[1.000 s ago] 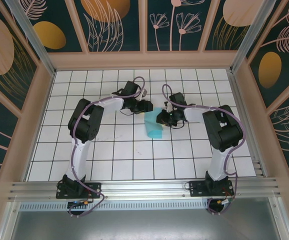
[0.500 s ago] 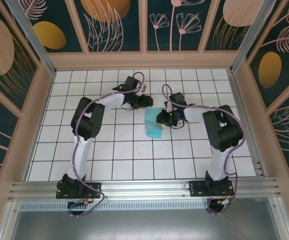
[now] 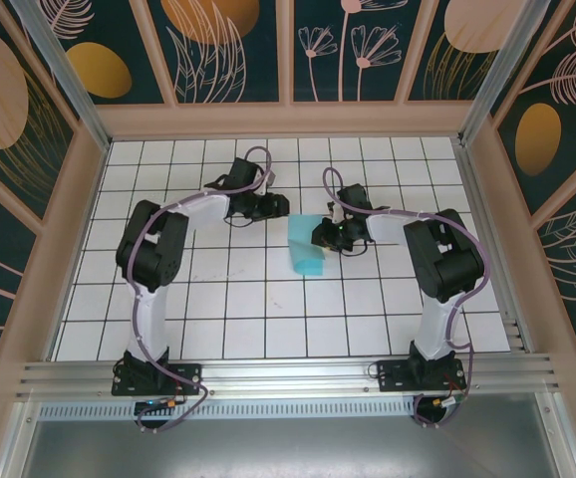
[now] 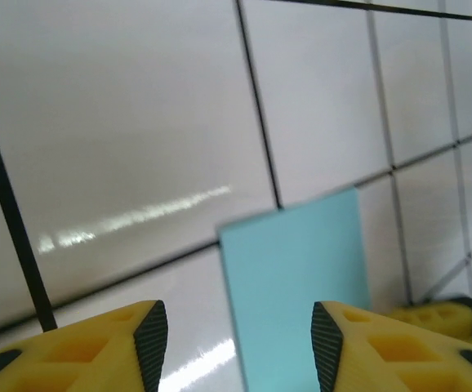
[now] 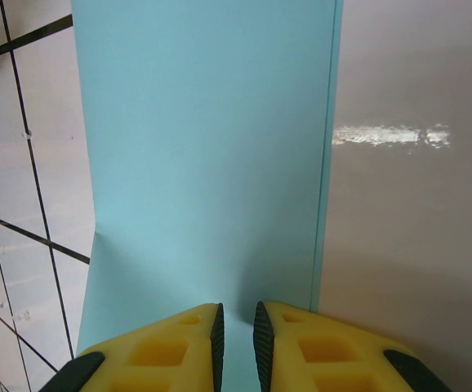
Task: Fold a paper plane with a square sheet of paper (fold left side to right side)
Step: Hold the square sheet of paper at the center of the table.
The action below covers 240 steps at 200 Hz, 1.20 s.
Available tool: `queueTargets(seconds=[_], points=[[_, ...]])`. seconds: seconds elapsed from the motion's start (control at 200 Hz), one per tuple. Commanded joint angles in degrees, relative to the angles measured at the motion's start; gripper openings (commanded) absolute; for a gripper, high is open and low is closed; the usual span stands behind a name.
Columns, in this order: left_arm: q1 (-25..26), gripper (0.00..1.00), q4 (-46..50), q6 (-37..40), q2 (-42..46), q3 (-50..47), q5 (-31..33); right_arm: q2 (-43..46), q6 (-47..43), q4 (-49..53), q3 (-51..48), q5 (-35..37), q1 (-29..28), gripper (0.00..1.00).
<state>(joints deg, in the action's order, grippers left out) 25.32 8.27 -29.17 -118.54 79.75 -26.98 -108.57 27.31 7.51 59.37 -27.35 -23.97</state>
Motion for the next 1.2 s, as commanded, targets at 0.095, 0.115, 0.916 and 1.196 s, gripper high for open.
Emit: queueTargets(seconds=[0.095,0.115,0.916,1.196], points=[[4.5,0.50,-7.7,-3.2,2.8,-5.0,-4.8,-2.4,-0.2,4.1,-1.1,4.5,0.0,0.23],[4.9,0.50,-7.8,-3.4,2.4,-5.0,-4.9,-2.4,-0.2,4.1,-1.1,4.6,0.0,0.23],[5.9,0.48,-3.2,-2.0,-6.9,-3.5,0.3,6.1,1.4,0.2,0.8,1.1,2.0,0.24],[6.3,0.47,-2.7,-2.0,-7.1,-3.2,1.1,1.5,2.4,-0.5,6.0,-2.0,3.6,0.18]])
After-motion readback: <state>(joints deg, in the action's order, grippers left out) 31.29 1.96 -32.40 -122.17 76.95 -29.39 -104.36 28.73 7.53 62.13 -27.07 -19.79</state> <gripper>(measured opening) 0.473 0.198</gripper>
